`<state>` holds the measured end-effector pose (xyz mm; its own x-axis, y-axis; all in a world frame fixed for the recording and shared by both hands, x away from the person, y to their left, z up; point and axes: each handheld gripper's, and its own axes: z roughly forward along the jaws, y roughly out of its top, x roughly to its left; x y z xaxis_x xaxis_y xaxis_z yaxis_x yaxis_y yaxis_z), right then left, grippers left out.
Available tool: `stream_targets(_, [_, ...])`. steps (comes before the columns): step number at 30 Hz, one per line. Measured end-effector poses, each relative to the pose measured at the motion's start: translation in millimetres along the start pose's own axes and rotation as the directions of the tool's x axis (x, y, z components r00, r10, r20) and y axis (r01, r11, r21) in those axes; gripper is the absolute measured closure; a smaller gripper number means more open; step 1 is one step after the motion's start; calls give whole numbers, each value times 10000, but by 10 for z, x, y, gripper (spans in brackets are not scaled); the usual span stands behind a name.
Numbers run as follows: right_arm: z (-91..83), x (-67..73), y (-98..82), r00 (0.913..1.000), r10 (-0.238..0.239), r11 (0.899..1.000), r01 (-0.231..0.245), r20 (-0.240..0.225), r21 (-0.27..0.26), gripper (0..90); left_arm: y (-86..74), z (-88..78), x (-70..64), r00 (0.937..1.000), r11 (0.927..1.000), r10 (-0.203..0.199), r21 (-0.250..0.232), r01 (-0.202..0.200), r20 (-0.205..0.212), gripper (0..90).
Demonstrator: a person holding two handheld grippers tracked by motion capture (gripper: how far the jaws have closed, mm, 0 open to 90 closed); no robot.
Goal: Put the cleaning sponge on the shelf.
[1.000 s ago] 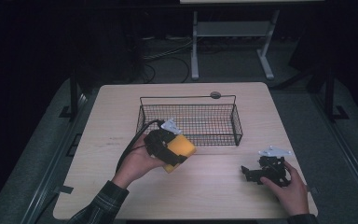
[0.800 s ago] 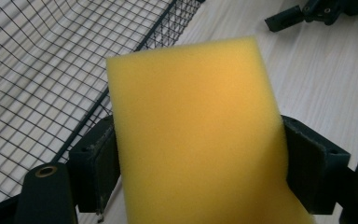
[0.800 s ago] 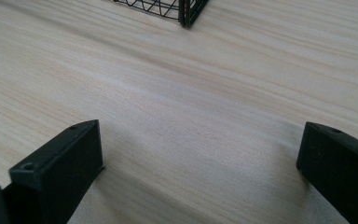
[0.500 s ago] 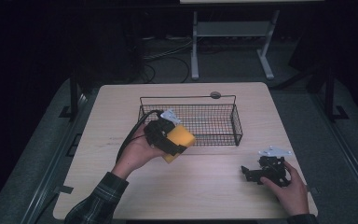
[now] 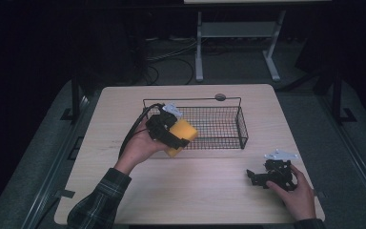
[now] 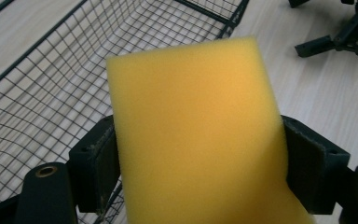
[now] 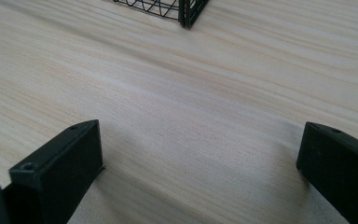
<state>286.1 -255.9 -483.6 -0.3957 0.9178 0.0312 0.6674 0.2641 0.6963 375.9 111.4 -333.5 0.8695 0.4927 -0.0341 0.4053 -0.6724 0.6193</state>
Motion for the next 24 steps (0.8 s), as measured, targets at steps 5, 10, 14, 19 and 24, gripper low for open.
stream_targets(5, [1,1,0,10000,15,10000,-15,6,4,0,2,10,90,9998,9999,-144,25,144,-118,212])
stream_targets(10, [1,1,0,10000,11,10000,-11,6,6,0,0,16,193,9992,9996,-269,122,273,-306,212])
stream_targets(14, [1,0,0,10000,8,10000,-8,20,1,0,13,16,244,9980,9990,-433,77,437,-462,212])
stream_targets(19, [2,-1,0,10000,-8,10000,8,8,-6,0,19,18,337,9959,9980,-621,90,628,-662,212])
stream_targets(24, [2,1,1,10000,16,10000,-16,16,4,0,7,22,438,9932,9967,-792,134,807,-850,213])
